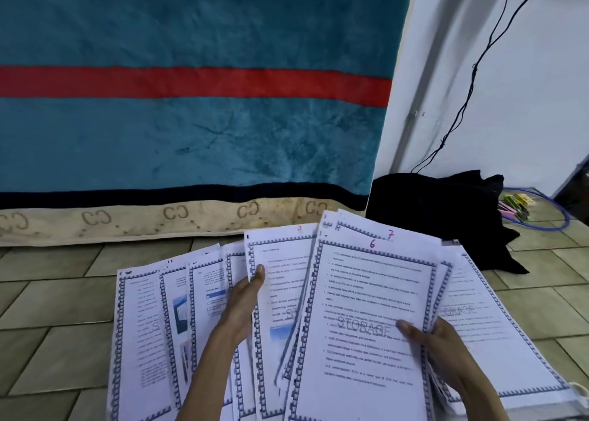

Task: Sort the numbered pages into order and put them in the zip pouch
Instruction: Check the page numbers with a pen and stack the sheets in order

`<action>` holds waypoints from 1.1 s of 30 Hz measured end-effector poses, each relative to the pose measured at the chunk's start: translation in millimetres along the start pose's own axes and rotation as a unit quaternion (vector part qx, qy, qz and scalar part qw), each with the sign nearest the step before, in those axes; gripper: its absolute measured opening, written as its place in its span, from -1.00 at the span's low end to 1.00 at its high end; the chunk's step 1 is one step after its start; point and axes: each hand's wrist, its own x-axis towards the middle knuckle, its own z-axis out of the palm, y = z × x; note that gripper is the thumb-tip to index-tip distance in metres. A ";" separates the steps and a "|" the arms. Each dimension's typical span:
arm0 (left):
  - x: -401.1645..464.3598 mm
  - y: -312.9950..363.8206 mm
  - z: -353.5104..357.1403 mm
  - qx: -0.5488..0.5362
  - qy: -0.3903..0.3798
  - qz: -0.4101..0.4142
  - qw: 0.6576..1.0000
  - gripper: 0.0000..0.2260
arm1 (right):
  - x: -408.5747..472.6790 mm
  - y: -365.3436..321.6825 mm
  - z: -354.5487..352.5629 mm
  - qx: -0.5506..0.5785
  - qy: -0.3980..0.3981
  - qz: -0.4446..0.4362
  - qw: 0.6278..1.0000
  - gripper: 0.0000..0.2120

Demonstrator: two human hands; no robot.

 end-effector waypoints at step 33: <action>-28.5 5.5 -28.5 0.128 0.055 0.164 0.976 -0.82 | 31.1 -24.2 105.7 -0.050 -0.048 -0.027 0.997 -0.68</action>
